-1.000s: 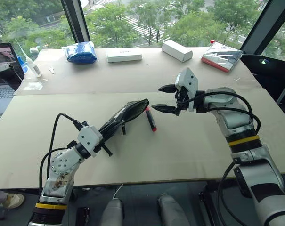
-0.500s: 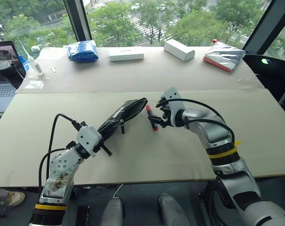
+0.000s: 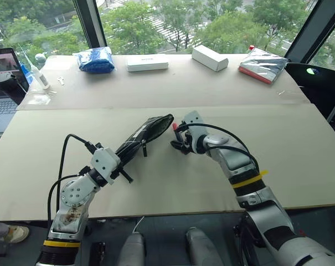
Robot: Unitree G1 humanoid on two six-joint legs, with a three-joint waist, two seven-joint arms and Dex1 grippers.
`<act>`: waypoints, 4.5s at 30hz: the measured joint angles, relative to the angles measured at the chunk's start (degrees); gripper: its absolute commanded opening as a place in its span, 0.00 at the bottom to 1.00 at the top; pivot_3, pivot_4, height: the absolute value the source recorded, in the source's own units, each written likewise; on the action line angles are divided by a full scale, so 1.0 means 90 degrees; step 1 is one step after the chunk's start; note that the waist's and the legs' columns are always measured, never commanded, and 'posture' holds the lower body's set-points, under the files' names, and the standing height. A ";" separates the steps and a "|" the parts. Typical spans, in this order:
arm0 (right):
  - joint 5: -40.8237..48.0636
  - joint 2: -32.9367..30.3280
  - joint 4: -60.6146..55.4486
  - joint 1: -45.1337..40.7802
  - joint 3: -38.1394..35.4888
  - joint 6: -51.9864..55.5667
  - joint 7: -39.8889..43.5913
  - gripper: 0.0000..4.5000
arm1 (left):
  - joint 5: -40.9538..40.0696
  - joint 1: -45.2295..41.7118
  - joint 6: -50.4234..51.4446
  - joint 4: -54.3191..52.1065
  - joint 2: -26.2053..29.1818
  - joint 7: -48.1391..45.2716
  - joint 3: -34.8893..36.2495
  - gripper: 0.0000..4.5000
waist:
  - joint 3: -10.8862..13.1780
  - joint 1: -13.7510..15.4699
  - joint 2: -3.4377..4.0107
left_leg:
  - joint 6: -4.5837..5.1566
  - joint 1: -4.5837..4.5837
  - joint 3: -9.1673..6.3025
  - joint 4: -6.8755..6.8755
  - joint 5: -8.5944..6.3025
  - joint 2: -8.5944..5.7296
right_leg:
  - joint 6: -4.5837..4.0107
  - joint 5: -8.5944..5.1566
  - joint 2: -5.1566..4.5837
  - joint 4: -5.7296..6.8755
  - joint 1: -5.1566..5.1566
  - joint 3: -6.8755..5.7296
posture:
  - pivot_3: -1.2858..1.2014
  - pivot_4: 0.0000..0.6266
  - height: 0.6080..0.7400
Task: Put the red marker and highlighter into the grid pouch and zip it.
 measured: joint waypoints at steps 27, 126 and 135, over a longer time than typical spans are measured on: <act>-0.0836 -0.2459 0.0049 -0.0185 -0.0271 -0.4634 0.1201 0.12 | 0.0016 -0.0037 -0.0006 0.0049 0.0001 -0.0094 -0.0032 0.00 | 0.0000 -0.0033 0.0002 | 0.0001 0.0000 0.0005 -0.0011 -0.0001 0.0002 | 0.0004 0.0000 0.0001 -0.0010 -0.0005 0.0005 | 0.52 0.24 1.00; 0.2412 -0.0920 -0.2657 0.1348 0.0162 0.0365 0.2092 0.00 | -0.0315 -0.0730 -0.0112 0.0577 -0.0048 -0.1258 -0.0618 0.00 | 0.0001 0.0139 0.0000 | 0.0008 0.0058 -0.0005 0.0022 -0.0005 0.0002 | 0.0011 -0.0002 0.0004 -0.0016 0.0084 -0.0005 | 0.52 0.24 1.00; 0.2419 -0.0932 -0.2657 0.1331 0.0014 0.0408 0.2234 0.00 | -0.0314 -0.0730 -0.0123 0.0584 -0.0034 -0.1255 -0.0609 0.00 | 0.0001 0.0139 0.0000 | 0.0008 0.0056 -0.0005 0.0023 -0.0005 0.0001 | 0.0011 -0.0002 0.0004 -0.0017 0.0084 -0.0005 | 0.52 0.24 1.00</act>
